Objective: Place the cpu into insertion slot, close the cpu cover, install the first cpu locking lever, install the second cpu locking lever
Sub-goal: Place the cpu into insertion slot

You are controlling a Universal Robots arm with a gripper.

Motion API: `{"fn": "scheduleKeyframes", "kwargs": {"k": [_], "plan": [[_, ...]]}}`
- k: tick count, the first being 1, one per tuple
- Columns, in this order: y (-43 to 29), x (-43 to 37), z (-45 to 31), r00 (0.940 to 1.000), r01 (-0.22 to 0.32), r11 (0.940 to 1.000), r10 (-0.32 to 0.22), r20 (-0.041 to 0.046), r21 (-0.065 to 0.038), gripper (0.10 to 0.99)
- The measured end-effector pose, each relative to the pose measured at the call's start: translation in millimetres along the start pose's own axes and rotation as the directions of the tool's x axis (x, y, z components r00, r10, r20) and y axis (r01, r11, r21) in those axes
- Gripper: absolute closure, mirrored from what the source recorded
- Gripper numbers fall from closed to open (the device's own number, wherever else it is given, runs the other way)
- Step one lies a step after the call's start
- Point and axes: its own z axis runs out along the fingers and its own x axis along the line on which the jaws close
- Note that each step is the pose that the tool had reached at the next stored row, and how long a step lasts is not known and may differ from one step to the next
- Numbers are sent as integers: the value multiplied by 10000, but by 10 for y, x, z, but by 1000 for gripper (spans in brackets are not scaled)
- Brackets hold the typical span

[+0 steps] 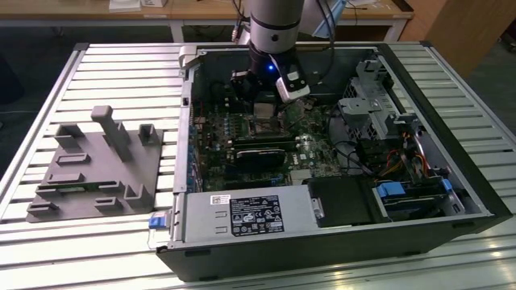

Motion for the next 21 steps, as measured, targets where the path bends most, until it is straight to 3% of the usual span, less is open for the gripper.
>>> {"fn": "scheduleKeyframes", "kwargs": {"k": [10, 21], "plan": [[-4, 0, 42, 9942, -1073, 9942, 1073, 97, -11, 545], [-5, 0, 58, 9759, -2176, 9760, 2176, 187, -41, 545]]}}
